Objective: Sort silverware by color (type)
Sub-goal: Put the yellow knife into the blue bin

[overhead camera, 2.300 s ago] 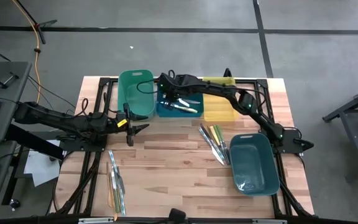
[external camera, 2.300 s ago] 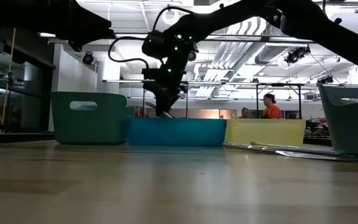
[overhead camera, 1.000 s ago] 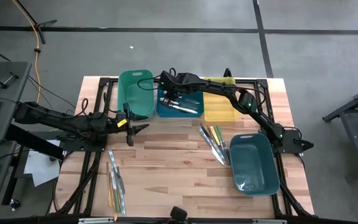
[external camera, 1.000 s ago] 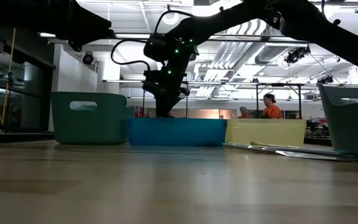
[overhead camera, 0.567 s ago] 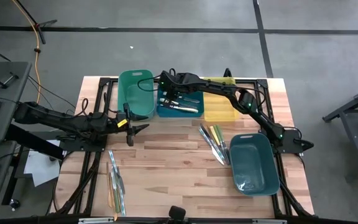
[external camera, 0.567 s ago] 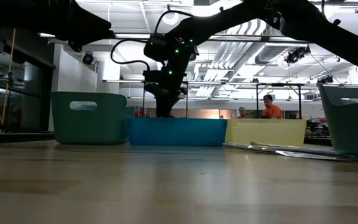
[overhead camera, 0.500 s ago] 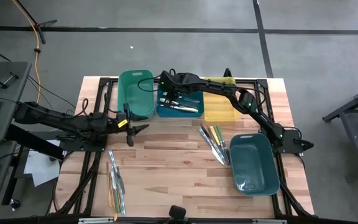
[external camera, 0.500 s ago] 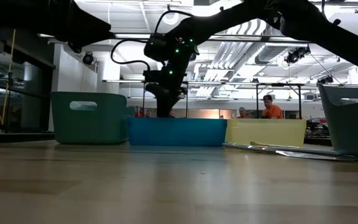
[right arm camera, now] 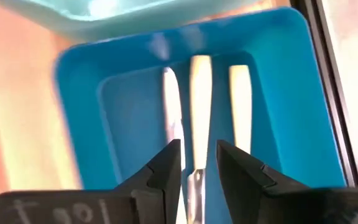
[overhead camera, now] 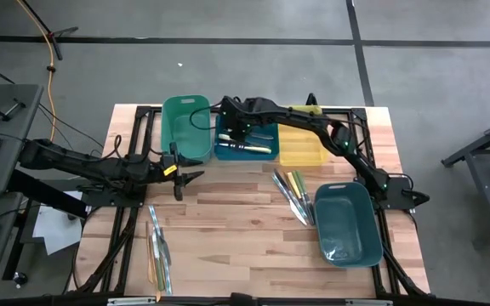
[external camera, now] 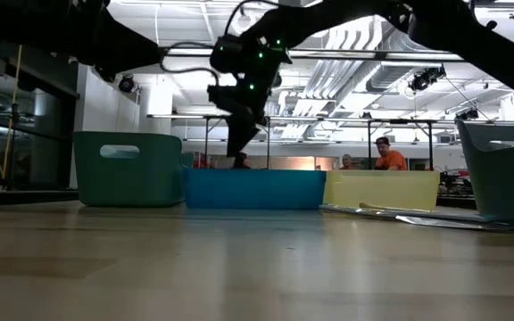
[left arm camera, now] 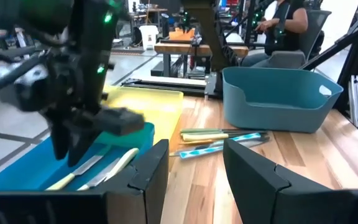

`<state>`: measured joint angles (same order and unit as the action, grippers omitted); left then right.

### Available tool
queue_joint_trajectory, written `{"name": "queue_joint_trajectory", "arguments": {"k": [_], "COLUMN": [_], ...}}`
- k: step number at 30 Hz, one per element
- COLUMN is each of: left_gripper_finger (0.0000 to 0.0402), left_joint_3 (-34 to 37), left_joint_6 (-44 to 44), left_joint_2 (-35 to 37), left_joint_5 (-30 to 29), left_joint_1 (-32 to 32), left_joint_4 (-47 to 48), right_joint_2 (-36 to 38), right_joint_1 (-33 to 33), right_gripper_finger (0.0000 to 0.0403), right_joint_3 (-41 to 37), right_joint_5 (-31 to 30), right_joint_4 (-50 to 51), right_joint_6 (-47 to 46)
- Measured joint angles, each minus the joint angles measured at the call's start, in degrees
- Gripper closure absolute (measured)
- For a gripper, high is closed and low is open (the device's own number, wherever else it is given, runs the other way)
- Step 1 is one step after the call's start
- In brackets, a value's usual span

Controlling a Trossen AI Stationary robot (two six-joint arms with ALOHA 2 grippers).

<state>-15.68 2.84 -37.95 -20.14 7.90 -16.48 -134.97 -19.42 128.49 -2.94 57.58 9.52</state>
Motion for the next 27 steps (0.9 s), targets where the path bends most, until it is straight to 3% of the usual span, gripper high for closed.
{"name": "queue_joint_trajectory", "arguments": {"k": [12, 20, 23, 27], "left_gripper_finger": [0.0257, 0.0257, 0.0257, 0.0257], "left_joint_3": [0.00, 0.00, 0.00, -0.02], "left_joint_6": [1.54, 2.55, 2.58, 2.59], "left_joint_2": [1.02, 2.37, 3.01, 3.69], "left_joint_5": [0.22, 1.19, 1.68, 1.70], "left_joint_1": [0.00, 0.00, 0.01, 0.02], "left_joint_4": [1.54, 2.89, 3.47, 4.14], "right_joint_2": [8.08, 8.99, 10.93, 21.32], "right_joint_1": [3.28, 6.31, 7.11, 7.19], "right_gripper_finger": [0.0306, 0.0306, 0.0306, 0.0306], "right_joint_3": [0.00, -0.30, -6.77, -26.18], "right_joint_5": [-0.44, -0.31, -0.25, -0.73], "right_joint_4": [4.00, 6.54, 3.04, -10.52], "right_joint_6": [1.01, 1.15, 1.49, -0.53]}}
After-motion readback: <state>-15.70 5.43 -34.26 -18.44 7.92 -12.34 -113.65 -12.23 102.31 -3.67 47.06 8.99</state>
